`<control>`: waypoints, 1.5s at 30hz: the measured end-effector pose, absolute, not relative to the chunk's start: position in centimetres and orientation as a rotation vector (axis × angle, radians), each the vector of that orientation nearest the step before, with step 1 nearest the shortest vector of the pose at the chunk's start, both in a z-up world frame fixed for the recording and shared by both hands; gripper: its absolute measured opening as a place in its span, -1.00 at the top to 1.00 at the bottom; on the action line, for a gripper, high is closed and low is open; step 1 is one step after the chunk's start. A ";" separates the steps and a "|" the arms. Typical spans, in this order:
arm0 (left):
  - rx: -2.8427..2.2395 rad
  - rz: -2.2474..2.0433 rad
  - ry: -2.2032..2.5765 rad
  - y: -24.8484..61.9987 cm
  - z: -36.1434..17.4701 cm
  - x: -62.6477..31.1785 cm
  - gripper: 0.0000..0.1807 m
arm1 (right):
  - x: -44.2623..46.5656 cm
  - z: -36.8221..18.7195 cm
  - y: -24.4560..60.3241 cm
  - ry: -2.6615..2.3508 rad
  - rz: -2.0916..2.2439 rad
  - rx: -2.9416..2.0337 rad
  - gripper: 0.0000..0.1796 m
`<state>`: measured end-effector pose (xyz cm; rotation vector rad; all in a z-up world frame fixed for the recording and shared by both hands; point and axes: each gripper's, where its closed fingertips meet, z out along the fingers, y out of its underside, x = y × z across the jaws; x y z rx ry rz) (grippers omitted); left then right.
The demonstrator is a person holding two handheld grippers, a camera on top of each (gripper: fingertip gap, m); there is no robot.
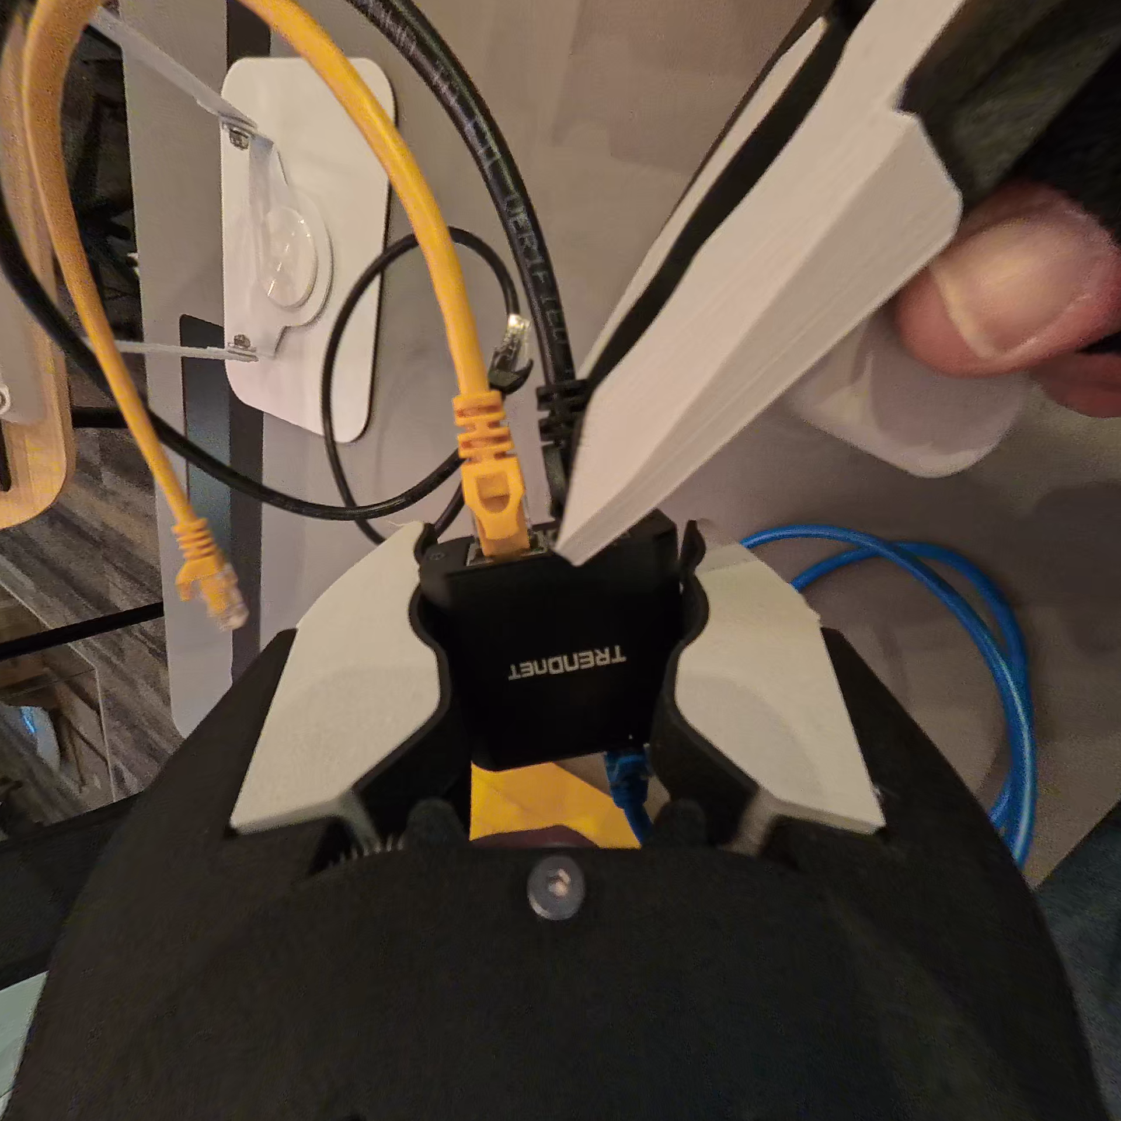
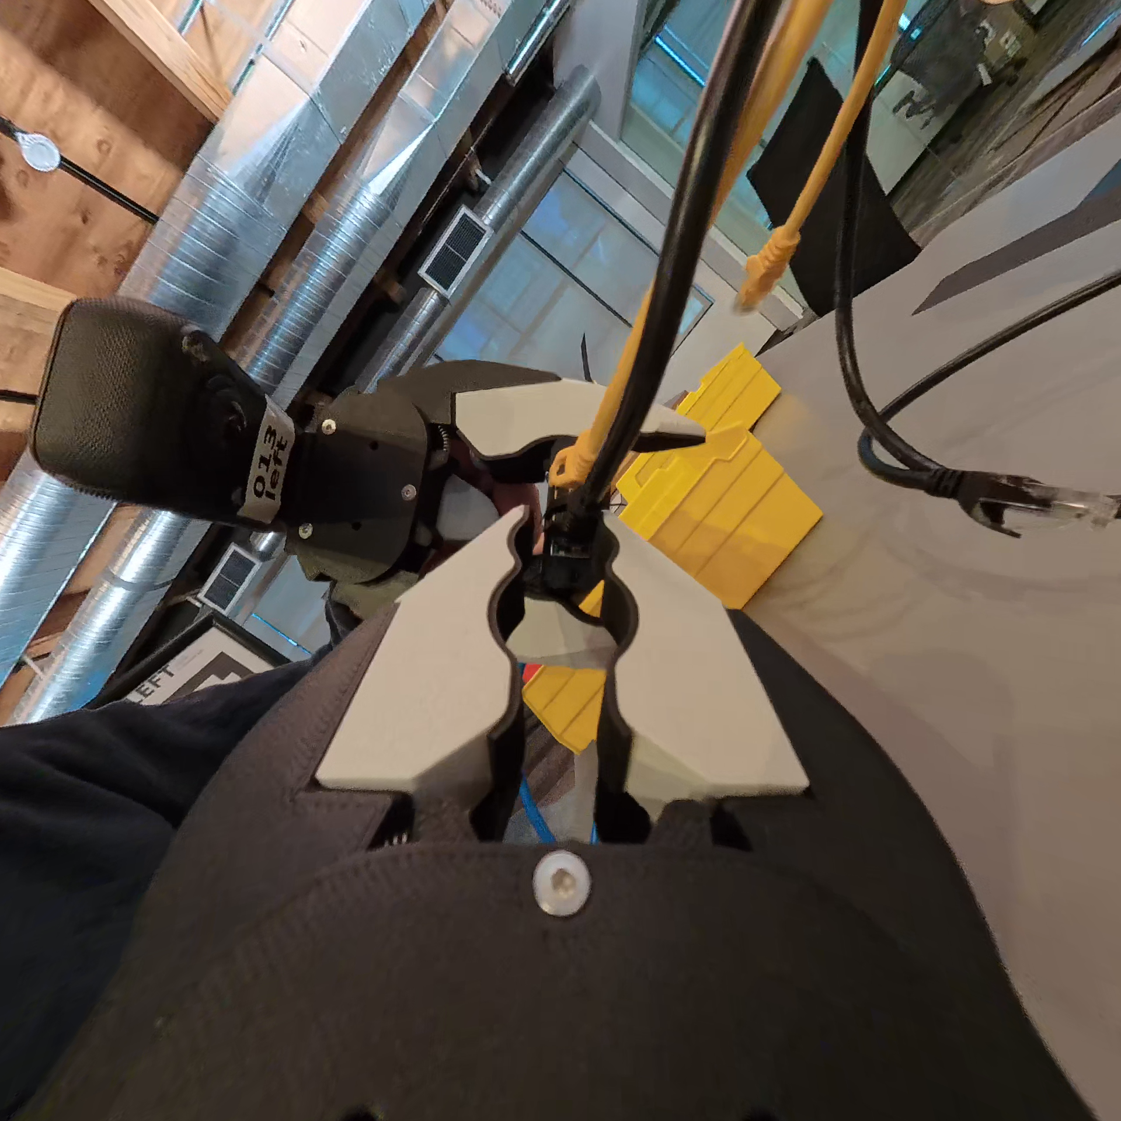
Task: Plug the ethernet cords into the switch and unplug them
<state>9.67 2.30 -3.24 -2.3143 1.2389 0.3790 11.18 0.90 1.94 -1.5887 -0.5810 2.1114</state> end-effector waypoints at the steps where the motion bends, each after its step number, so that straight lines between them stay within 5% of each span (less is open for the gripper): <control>1: -2.313 0.376 1.240 2.3 -3.3 9.8 0.16 | 11.2 2.0 1.0 -0.570 2.107 -1.590 0.81; 45: -2.019 0.128 1.280 2.5 -1.2 13.6 0.15 | 13.9 3.1 0.4 -0.726 2.214 -1.406 0.87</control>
